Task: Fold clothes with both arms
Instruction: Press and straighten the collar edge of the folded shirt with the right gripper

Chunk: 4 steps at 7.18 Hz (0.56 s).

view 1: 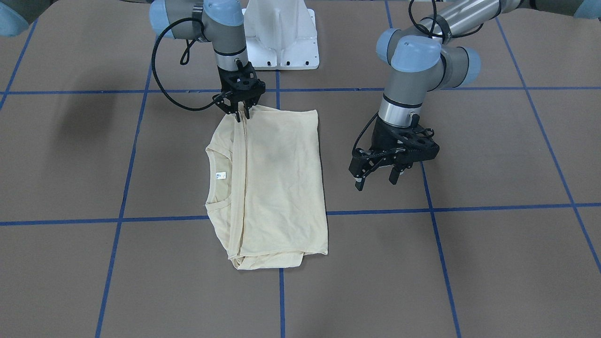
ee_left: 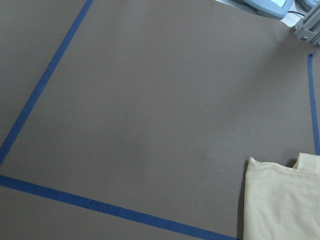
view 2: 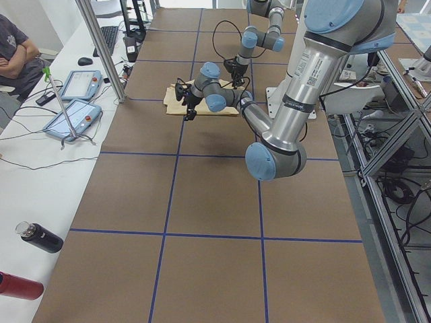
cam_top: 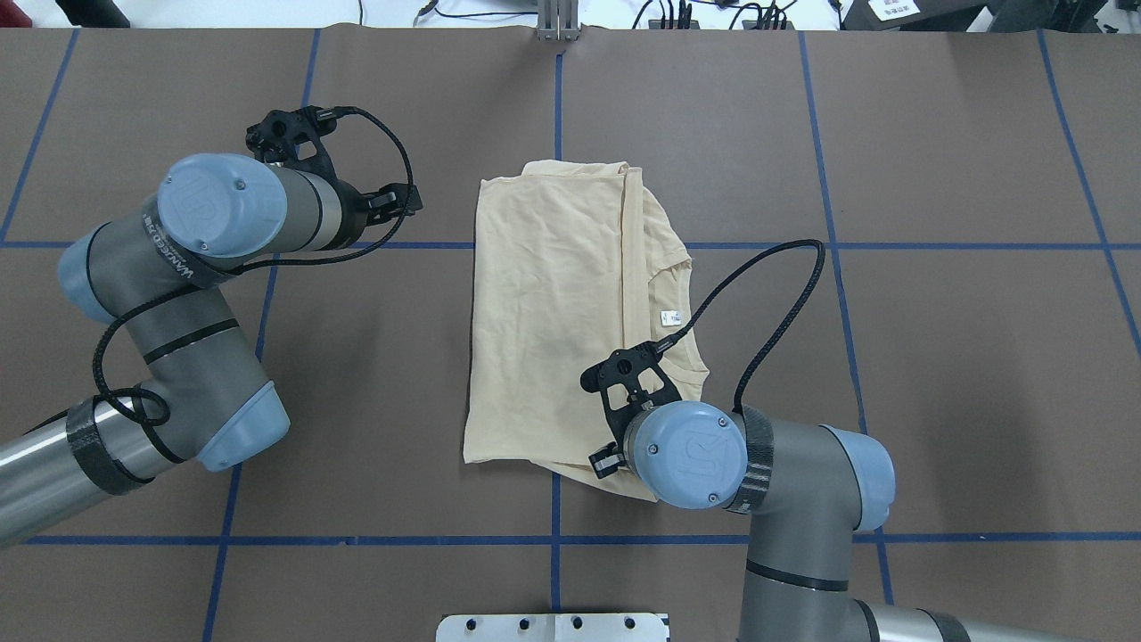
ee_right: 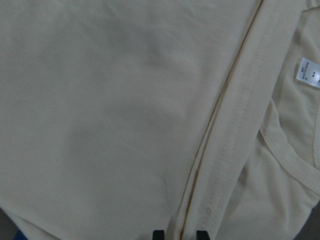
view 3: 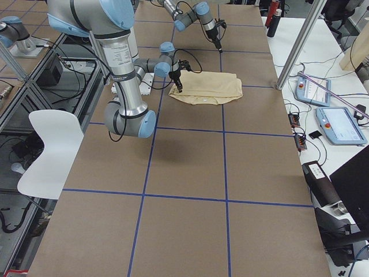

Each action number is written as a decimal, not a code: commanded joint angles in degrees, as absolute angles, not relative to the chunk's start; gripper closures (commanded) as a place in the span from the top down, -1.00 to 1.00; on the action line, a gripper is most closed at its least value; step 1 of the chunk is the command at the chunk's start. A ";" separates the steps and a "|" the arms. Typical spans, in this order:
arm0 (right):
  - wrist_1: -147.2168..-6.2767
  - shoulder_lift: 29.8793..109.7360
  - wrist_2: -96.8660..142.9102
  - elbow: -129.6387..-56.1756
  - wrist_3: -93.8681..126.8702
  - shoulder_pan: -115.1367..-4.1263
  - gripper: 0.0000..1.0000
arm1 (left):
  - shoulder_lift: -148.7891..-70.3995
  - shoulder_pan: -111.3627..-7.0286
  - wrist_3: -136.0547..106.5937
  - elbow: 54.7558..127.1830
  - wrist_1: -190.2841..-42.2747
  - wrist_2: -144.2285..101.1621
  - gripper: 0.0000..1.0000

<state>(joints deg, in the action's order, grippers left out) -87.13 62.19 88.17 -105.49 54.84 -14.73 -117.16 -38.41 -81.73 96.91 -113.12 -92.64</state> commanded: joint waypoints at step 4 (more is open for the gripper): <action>-87.19 62.84 87.10 -105.64 54.93 -14.94 -1.00 | -117.25 -38.32 -82.09 96.94 -113.12 -92.72 1.00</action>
